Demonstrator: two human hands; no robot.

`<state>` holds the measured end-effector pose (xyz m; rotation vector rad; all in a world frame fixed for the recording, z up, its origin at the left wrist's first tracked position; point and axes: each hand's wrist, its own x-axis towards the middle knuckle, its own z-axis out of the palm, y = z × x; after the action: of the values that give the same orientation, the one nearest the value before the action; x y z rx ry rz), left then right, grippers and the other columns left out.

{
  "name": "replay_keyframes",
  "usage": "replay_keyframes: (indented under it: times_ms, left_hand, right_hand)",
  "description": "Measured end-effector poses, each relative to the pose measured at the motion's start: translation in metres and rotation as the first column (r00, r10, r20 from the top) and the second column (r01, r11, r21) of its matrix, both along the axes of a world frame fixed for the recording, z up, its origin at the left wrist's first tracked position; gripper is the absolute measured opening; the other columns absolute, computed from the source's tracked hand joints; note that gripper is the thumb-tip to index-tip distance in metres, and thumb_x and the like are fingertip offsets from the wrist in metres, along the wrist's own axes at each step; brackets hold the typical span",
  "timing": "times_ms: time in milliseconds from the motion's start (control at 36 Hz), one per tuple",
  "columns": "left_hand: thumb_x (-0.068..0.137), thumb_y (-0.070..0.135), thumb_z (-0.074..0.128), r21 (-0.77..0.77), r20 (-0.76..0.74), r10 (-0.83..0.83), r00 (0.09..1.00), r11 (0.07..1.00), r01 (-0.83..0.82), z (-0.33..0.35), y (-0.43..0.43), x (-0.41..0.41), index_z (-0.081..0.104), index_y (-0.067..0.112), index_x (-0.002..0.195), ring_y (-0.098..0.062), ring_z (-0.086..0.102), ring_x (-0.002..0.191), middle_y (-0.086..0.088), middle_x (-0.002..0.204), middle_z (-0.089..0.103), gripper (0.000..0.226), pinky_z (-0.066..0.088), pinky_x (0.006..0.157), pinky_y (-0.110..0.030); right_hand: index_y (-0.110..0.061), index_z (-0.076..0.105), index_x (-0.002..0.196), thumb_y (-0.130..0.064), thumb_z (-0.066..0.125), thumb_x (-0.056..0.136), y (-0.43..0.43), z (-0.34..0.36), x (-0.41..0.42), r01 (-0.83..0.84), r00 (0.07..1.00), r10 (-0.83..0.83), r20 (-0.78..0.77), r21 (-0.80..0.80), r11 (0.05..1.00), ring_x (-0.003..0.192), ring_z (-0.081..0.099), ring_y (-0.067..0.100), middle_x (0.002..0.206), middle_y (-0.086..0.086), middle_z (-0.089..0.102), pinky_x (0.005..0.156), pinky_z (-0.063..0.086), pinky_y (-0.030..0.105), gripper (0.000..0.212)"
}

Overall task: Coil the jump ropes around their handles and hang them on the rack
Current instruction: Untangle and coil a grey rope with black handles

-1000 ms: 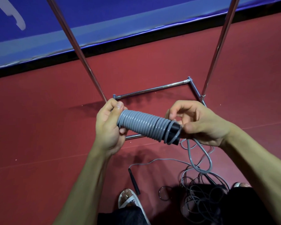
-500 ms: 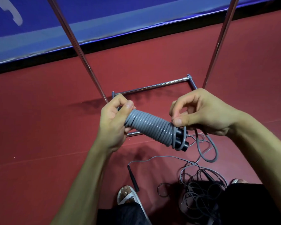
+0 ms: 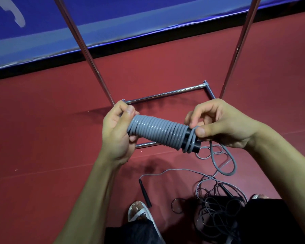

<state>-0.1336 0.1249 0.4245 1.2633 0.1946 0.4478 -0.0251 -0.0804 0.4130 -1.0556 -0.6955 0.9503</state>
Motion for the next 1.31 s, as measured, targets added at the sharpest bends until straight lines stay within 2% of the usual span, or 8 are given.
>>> replay_keyframes:
  times_ms: [139,250,500,667,750,917,1056,1306]
  left_hand:
    - [0.086,0.018,0.047,0.037,-0.004,-0.012,1.0,0.999,0.012,-0.001,-0.004,0.0,0.039,0.011,0.07,-0.003,0.033,0.038,0.004,0.06,0.05,0.019,0.023,0.032,-0.013]
    - [0.086,0.019,0.048,-0.028,-0.017,-0.01,1.0,1.0,0.01,-0.001,-0.002,0.0,0.041,0.012,0.071,-0.002,0.033,0.036,0.003,0.062,0.05,0.018,0.021,0.032,-0.012]
    - [0.103,0.011,0.037,-0.224,-0.094,0.15,0.984,0.96,-0.168,-0.007,-0.01,0.009,0.037,0.011,0.072,-0.004,0.025,0.033,0.004,0.053,0.042,0.031,0.019,0.033,-0.015]
    - [0.102,0.011,0.04,-0.239,-0.134,0.232,0.963,0.936,-0.259,-0.009,-0.01,0.014,0.039,0.011,0.072,-0.004,0.025,0.035,0.002,0.057,0.041,0.03,0.019,0.035,-0.016]
    - [0.103,0.012,0.041,-0.199,-0.134,0.277,0.951,0.933,-0.3,-0.01,-0.011,0.014,0.039,0.01,0.073,-0.004,0.027,0.036,-0.001,0.061,0.039,0.03,0.018,0.036,-0.018]
    - [0.103,0.012,0.041,-0.148,-0.12,0.328,0.937,0.927,-0.344,-0.008,-0.014,0.014,0.038,0.011,0.074,-0.005,0.027,0.04,-0.004,0.067,0.036,0.029,0.02,0.038,-0.018]
    - [0.103,0.012,0.039,-0.124,-0.1,0.308,0.946,0.94,-0.319,-0.008,-0.022,0.015,0.037,0.012,0.074,-0.005,0.028,0.04,-0.003,0.066,0.035,0.028,0.023,0.037,-0.017]
    - [0.104,0.016,0.041,-0.285,-0.225,0.327,0.918,0.879,-0.383,-0.007,-0.026,0.017,0.04,0.01,0.071,-0.005,0.023,0.031,0.002,0.044,0.038,0.033,0.037,0.04,-0.017]
  right_hand:
    - [-0.008,0.063,0.074,0.001,0.086,0.056,0.002,0.0,-0.007,-0.1,0.981,0.096,-0.168,-0.017,0.995,0.043,0.049,0.002,0.061,-0.002,0.06,0.038,0.032,0.011,0.03]
    - [-0.001,0.05,0.089,-0.011,0.08,0.07,0.012,-0.006,-0.018,-0.195,0.95,0.216,-0.224,0.111,0.974,0.05,0.05,-0.003,0.069,-0.008,0.063,0.043,0.031,0.009,0.037]
    - [-0.019,0.07,0.073,-0.039,0.093,0.055,0.041,-0.027,-0.032,0.324,0.866,-0.216,-0.451,0.176,0.93,0.076,0.028,0.012,0.084,0.0,0.067,0.068,0.014,0.031,0.035]
    - [-0.021,0.074,0.092,-0.055,0.09,0.051,0.041,-0.02,-0.039,0.371,0.895,-0.281,-0.347,0.228,0.9,0.08,0.053,0.015,0.093,0.001,0.061,0.063,0.046,0.021,0.056]
    - [-0.025,0.074,0.097,-0.056,0.085,0.058,0.044,-0.015,-0.041,0.431,0.902,-0.423,-0.086,0.141,0.891,0.081,0.054,0.015,0.094,-0.002,0.061,0.066,0.044,0.027,0.051]
    - [-0.025,0.073,0.092,-0.025,0.07,0.077,0.048,-0.011,-0.05,0.663,0.679,-0.651,0.34,0.097,0.742,0.07,0.057,0.0,0.083,-0.012,0.065,0.062,0.043,0.012,0.015]
    - [-0.03,0.07,0.086,-0.031,0.071,0.076,0.054,-0.015,-0.062,0.745,0.627,-0.752,0.203,0.124,0.655,0.062,0.052,0.002,0.078,-0.014,0.064,0.056,0.043,0.018,0.01]
    - [-0.026,0.06,0.103,-0.032,0.072,0.07,0.059,-0.022,-0.061,0.61,0.787,-0.616,0.034,0.11,0.785,0.047,0.04,0.007,0.067,-0.014,0.054,0.045,0.036,0.022,0.036]
